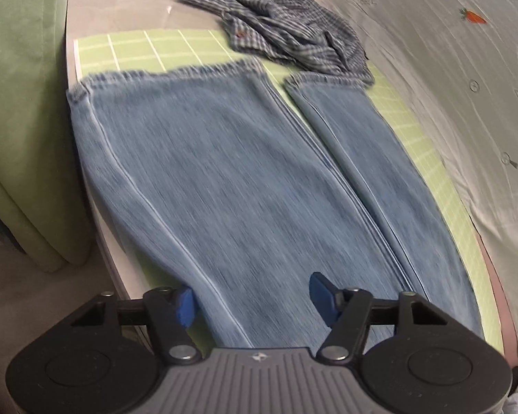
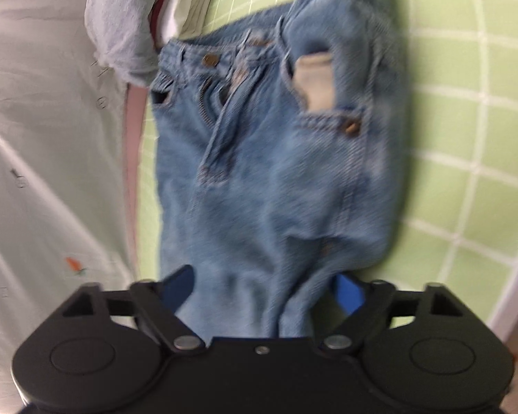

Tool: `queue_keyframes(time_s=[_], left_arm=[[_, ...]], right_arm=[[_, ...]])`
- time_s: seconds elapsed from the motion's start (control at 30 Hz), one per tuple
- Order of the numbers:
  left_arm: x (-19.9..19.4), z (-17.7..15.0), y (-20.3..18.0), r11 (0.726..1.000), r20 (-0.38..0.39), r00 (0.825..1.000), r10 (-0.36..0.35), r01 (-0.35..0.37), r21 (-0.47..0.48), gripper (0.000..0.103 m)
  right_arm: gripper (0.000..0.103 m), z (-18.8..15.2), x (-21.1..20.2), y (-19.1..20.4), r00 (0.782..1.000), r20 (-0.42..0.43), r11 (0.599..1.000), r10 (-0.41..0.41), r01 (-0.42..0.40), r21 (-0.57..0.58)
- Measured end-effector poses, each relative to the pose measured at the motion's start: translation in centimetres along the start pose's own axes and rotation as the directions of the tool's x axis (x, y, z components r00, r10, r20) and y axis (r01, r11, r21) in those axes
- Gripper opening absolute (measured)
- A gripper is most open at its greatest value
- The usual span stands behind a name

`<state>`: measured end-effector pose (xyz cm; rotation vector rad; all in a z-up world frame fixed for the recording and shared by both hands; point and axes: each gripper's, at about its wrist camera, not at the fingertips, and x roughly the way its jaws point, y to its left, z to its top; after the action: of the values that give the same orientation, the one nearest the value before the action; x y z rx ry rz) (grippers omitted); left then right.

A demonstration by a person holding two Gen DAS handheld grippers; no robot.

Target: Fold clothes

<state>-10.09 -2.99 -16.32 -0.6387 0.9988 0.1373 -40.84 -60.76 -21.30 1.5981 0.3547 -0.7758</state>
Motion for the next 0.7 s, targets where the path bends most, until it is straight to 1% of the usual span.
queue_keyframes(time_s=[0.03, 0.1, 0.2, 0.33, 0.4, 0.47, 0.5, 0.53, 0.57, 0.6, 0.63, 0.7], left_arm=[[0.0, 0.4, 0.3, 1.000, 0.004, 1.000, 0.002, -0.002, -0.004, 0.062], [0.1, 1.3, 0.8, 1.000, 0.012, 1.000, 0.007, -0.007, -0.014, 0.062], [0.4, 2.7, 1.5, 1.000, 0.022, 1.000, 0.016, -0.016, -0.027, 0.061], [0.7, 4.5, 2.5, 0.999, 0.034, 0.999, 0.028, -0.026, -0.041, 0.061], [0.9, 5.2, 2.7, 0.999, 0.032, 0.999, 0.029, -0.028, -0.045, 0.057], [1.1, 5.9, 2.8, 0.999, 0.025, 0.999, 0.036, -0.035, -0.037, 0.045], [1.3, 6.1, 2.8, 0.999, 0.020, 0.999, 0.040, -0.040, -0.026, 0.039], [1.4, 6.4, 2.8, 0.999, 0.016, 0.999, 0.041, -0.041, -0.014, 0.022], [1.5, 6.6, 2.8, 0.999, 0.013, 0.999, 0.040, -0.040, -0.002, 0.014], [1.6, 6.8, 2.8, 0.999, 0.009, 0.999, 0.039, -0.039, 0.010, 0.013], [1.6, 6.9, 2.9, 0.999, 0.012, 0.999, 0.030, -0.030, 0.011, 0.009], [1.4, 7.2, 2.8, 0.999, 0.024, 0.999, 0.029, -0.029, 0.014, 0.006]], right_arm=[[0.074, 0.0, 0.0, -0.3, 1.000, 0.024, 1.000, -0.020, 0.020, -0.007], [0.072, -0.1, -0.2, -0.4, 0.997, 0.067, 0.999, -0.045, 0.047, -0.023], [0.071, 0.1, -0.1, 0.1, 0.989, 0.121, 0.992, -0.087, 0.096, -0.076], [0.071, -0.3, 0.7, 0.5, 0.980, 0.170, 0.990, -0.098, 0.113, -0.079], [0.070, -0.5, 0.5, 0.3, 0.979, 0.185, 0.992, -0.089, 0.104, -0.071], [0.060, -0.7, 0.3, 0.0, 0.977, 0.197, 0.994, -0.076, 0.089, -0.058], [0.051, -0.8, 0.2, -0.2, 0.977, 0.201, 0.996, -0.068, 0.080, -0.050], [0.044, -1.0, -0.1, -0.4, 0.977, 0.205, 0.997, -0.058, 0.069, -0.044], [0.040, -1.1, -0.3, -0.4, 0.977, 0.210, 0.997, -0.047, 0.058, -0.046], [0.027, -1.3, -0.5, -0.4, 0.976, 0.216, 0.997, -0.034, 0.047, -0.055], [0.013, -1.4, -0.7, -0.2, 0.975, 0.222, 0.996, -0.018, 0.036, -0.076], [0.009, -1.7, -1.2, 0.1, 0.972, 0.236, 0.993, 0.011, 0.017, -0.119]])
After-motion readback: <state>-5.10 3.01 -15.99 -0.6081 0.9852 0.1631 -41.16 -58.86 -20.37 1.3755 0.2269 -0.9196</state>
